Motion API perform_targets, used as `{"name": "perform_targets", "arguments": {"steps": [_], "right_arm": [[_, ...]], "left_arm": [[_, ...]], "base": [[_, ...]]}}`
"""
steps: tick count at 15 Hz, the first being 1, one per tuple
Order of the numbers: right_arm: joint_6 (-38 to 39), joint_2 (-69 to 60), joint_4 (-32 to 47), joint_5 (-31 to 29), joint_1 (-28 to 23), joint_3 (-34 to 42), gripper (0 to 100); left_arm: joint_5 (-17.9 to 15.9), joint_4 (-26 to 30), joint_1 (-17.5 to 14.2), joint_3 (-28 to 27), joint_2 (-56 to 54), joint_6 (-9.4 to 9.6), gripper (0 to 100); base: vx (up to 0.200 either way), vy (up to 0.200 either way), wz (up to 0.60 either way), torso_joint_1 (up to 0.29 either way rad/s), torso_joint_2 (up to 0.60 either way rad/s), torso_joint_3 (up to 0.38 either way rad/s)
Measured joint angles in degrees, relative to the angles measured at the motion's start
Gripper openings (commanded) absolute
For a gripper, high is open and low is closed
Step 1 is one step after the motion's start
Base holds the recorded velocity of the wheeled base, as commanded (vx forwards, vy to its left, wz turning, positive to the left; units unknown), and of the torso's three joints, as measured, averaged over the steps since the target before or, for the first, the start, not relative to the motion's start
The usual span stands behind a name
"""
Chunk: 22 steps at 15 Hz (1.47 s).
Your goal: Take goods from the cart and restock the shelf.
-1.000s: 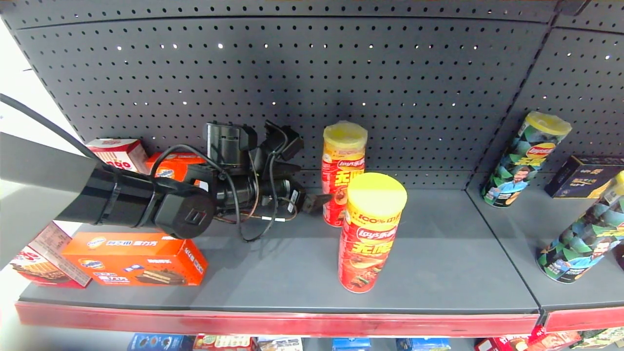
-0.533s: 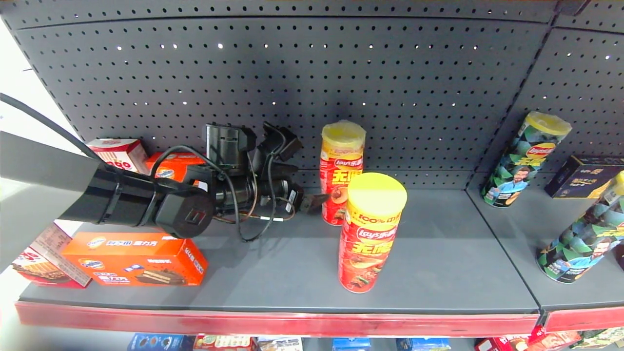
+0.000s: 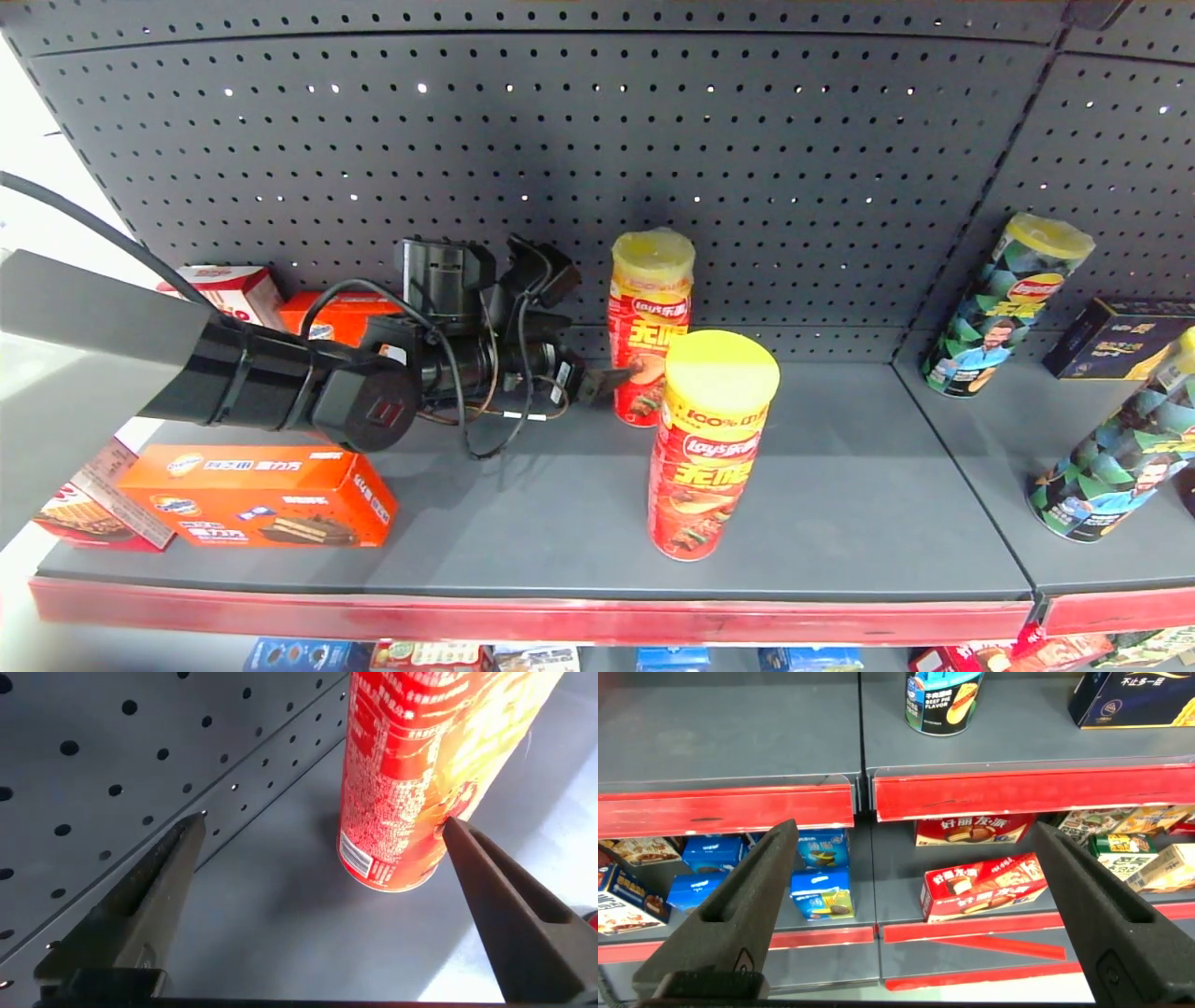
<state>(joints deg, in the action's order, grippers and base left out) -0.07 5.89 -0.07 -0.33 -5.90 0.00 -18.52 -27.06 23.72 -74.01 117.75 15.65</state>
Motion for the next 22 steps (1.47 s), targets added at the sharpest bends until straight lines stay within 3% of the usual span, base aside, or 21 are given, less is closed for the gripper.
{"name": "perform_targets", "arguments": {"steps": [6, 10, 12, 14, 18, 22], "right_arm": [[0.0, 0.0, 0.0, 0.0, 0.0, 0.0, 100], [0.0, 0.0, 0.0, 0.0, 0.0, 0.0, 100], [0.0, 0.0, 0.0, 0.0, 0.0, 0.0, 100], [0.0, 0.0, 0.0, 0.0, 0.0, 0.0, 100], [0.0, 0.0, 0.0, 0.0, 0.0, 0.0, 100], [0.0, 0.0, 0.0, 0.0, 0.0, 0.0, 100]], "left_arm": [[2.1, -2.8, -0.1, 2.3, -1.5, 0.27, 100], [8.9, -4.9, 0.4, 7.9, -6.3, 0.22, 100], [12.0, -9.5, 0.6, 12.8, -8.0, 0.11, 100], [14.0, -10.5, 0.5, 14.4, -8.6, 0.09, 100], [15.6, -10.5, 0.2, 13.9, -7.1, 0.00, 100], [16.1, -9.9, 0.2, 8.9, -3.8, -0.06, 100]], "base": [[0.000, 0.000, 0.00, 0.000, 0.00, 0.000], [0.000, 0.000, 0.00, 0.000, 0.00, 0.000], [0.000, 0.000, 0.00, 0.000, 0.00, 0.000], [0.000, 0.000, 0.00, 0.000, 0.00, 0.000], [0.000, 0.000, 0.00, 0.000, 0.00, 0.000], [0.000, 0.000, 0.00, 0.000, 0.00, 0.000]]}}
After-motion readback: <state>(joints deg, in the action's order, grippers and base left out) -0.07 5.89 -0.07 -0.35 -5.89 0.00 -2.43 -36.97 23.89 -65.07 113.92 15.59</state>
